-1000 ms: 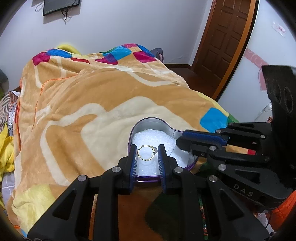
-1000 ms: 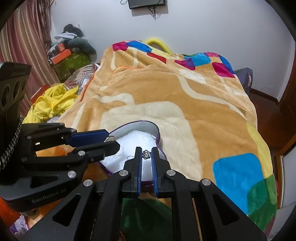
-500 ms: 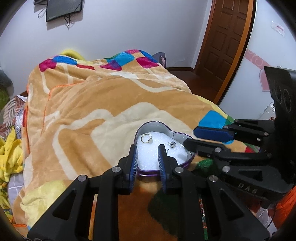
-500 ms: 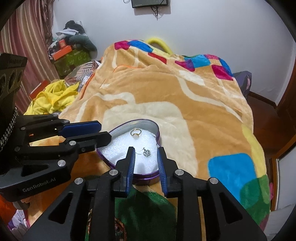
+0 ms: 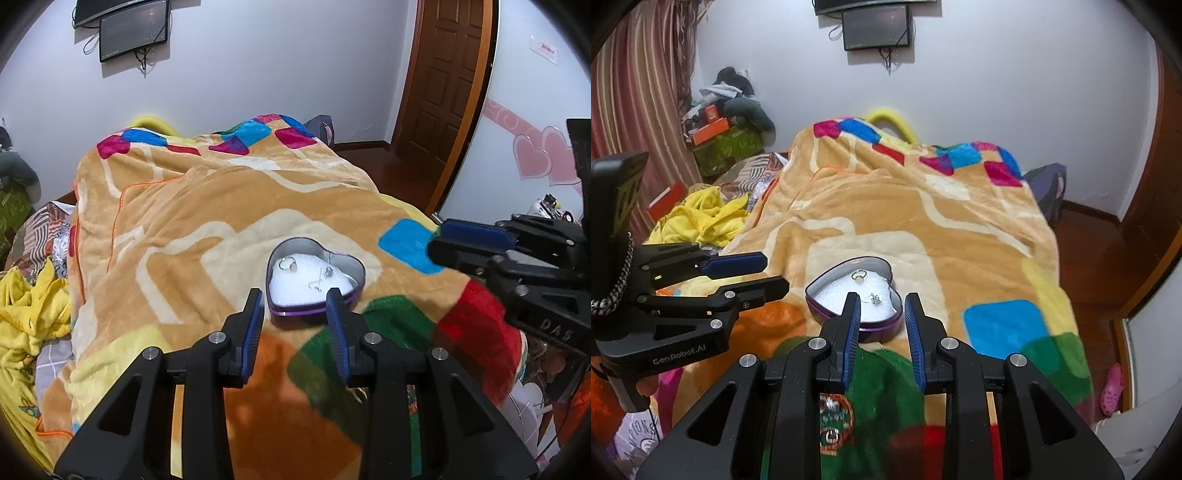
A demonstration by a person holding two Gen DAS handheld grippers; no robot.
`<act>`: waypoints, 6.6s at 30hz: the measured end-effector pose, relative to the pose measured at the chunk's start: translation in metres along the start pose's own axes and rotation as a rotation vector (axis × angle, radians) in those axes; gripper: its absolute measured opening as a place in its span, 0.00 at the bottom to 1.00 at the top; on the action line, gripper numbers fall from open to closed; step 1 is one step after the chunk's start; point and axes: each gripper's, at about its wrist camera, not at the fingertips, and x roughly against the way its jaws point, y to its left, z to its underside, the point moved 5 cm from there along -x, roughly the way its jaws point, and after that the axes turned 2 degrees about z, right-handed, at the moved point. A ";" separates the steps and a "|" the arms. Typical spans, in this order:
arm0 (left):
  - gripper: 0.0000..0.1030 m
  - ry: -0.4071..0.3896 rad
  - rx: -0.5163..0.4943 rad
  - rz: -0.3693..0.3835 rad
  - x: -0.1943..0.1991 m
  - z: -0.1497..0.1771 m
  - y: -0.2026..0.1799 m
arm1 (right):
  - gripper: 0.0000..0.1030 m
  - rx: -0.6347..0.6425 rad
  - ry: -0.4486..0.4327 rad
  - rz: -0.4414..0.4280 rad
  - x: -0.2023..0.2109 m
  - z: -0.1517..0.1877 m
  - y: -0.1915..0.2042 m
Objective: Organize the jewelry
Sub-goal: 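Move both open tools back to the jewelry pile, then grasp another gold ring with the left tool while the right tool grasps the red-gold bracelet, then carry the ring and bracelet into the heart tin and release them, then withdraw both open tools back to the remaining jewelry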
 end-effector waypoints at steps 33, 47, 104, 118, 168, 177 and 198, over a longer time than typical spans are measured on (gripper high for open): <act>0.33 0.173 0.045 0.055 -0.032 0.085 -0.031 | 0.22 -0.089 0.192 -0.019 -0.019 0.095 -0.002; 0.31 0.167 -0.046 0.011 -0.040 0.087 -0.036 | 0.22 -0.073 0.183 -0.066 -0.026 0.094 0.003; 0.18 -0.096 0.000 0.003 0.026 0.012 -0.010 | 0.03 -0.044 -0.102 0.006 0.017 0.016 0.009; 0.18 -0.129 0.020 -0.001 0.005 -0.018 0.011 | 0.03 -0.053 -0.129 -0.018 -0.011 -0.013 0.008; 0.18 0.004 0.002 0.017 -0.041 -0.018 0.015 | 0.24 -0.027 0.103 -0.054 -0.067 -0.008 -0.002; 0.29 -0.047 -0.011 -0.014 -0.001 -0.015 0.006 | 0.28 -0.005 0.027 -0.022 -0.022 -0.010 0.008; 0.41 0.009 0.011 0.007 0.024 0.045 -0.012 | 0.32 -0.047 0.037 0.002 0.019 0.045 0.015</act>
